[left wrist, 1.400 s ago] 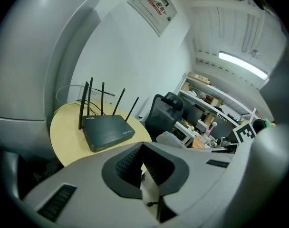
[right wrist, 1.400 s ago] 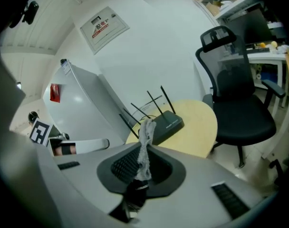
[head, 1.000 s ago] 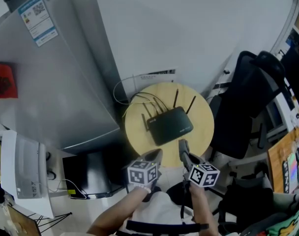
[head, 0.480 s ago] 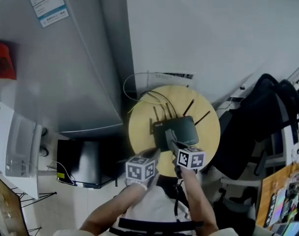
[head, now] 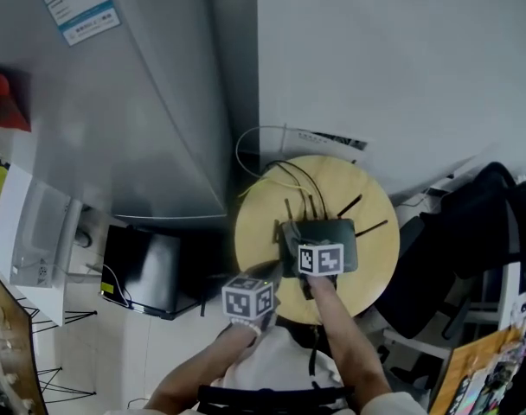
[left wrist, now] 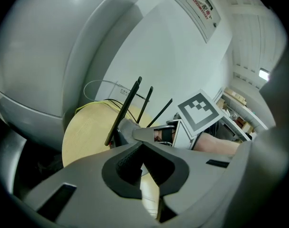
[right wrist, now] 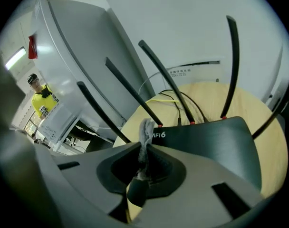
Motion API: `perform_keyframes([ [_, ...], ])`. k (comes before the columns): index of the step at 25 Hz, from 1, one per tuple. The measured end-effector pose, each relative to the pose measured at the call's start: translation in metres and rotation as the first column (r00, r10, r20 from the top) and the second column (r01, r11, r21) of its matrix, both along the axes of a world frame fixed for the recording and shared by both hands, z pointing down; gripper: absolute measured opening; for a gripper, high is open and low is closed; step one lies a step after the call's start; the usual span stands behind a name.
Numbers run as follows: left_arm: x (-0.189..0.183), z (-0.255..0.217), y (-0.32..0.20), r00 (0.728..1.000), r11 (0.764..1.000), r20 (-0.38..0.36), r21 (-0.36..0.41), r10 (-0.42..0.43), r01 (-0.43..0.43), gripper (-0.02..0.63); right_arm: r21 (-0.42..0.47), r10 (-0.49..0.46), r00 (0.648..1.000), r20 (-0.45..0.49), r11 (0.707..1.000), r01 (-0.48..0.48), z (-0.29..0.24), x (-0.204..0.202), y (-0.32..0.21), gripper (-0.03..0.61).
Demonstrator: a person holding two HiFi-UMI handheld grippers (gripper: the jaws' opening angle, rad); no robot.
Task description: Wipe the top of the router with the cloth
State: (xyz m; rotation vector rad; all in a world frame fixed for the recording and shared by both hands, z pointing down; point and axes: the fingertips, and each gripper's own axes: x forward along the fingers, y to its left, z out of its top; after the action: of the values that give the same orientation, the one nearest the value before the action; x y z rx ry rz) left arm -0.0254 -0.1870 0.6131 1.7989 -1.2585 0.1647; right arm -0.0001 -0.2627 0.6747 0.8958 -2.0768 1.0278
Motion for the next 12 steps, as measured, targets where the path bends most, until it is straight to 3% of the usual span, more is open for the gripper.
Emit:
perform_keyframes([
  [7, -0.001, 0.008, -0.007, 1.0, 0.999, 0.001, -0.025, -0.024, 0.024, -0.002, -0.015, -0.051, 0.998, -0.042, 0.999, 0.05, 0.02, -0.012, -0.01, 0.038],
  [12, 0.008, 0.011, -0.012, 1.0, 0.999, 0.01, -0.035, 0.0, 0.001, -0.002, 0.028, 0.004, 0.99, -0.139, 1.0, -0.001, 0.026, 0.027, -0.032, 0.038],
])
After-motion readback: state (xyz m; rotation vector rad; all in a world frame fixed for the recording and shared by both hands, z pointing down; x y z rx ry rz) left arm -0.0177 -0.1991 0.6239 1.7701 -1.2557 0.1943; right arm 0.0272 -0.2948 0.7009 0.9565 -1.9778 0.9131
